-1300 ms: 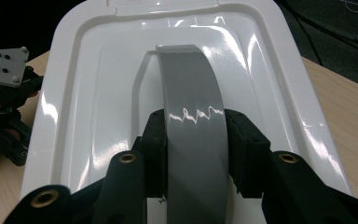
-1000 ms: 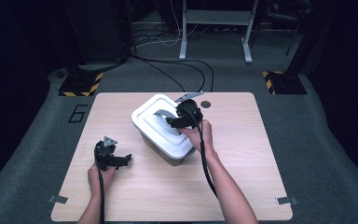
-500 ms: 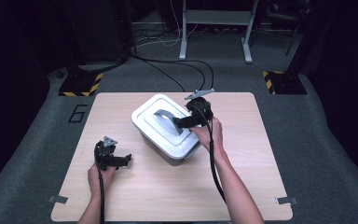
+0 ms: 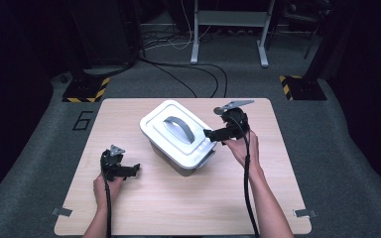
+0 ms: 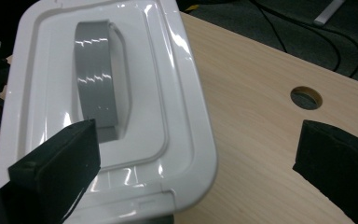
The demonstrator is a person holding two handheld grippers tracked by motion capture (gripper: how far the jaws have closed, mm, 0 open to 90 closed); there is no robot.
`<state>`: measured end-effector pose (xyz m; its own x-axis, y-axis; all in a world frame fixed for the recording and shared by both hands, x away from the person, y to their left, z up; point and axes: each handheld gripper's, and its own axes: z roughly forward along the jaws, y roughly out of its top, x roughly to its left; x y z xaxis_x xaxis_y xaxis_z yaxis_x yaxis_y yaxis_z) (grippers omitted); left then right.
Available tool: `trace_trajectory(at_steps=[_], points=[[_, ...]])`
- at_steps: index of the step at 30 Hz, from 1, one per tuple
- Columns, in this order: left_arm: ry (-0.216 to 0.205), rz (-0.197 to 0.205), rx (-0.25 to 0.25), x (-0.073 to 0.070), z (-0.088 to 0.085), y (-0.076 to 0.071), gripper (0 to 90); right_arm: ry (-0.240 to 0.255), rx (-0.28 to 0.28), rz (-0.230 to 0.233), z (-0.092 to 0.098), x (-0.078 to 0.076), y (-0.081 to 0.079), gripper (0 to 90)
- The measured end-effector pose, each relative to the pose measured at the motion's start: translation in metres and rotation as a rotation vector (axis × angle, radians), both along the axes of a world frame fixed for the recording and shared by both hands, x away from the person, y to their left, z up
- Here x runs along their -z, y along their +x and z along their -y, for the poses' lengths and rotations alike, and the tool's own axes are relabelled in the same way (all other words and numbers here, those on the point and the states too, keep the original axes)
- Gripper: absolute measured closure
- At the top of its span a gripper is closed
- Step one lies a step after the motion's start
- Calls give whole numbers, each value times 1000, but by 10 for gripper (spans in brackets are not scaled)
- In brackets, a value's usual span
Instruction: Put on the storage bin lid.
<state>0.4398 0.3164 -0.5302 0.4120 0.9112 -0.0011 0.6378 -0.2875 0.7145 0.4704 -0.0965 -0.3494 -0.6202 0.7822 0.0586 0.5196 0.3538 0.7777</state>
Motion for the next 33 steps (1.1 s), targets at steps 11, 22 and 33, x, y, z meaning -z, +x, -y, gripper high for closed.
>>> trace_trajectory(at_steps=[11, 22, 33], points=[[-1, 0, -1, 0, 0, 0, 2, -2, 81, 6, 43, 15, -17, 0], [0, 0, 0, 0, 0, 0, 2, -4, 152, 8, 77, 41, -33, 0], [0, 0, 0, 0, 0, 0, 2, -39, 225, 3, 104, 99, -46, 0]])
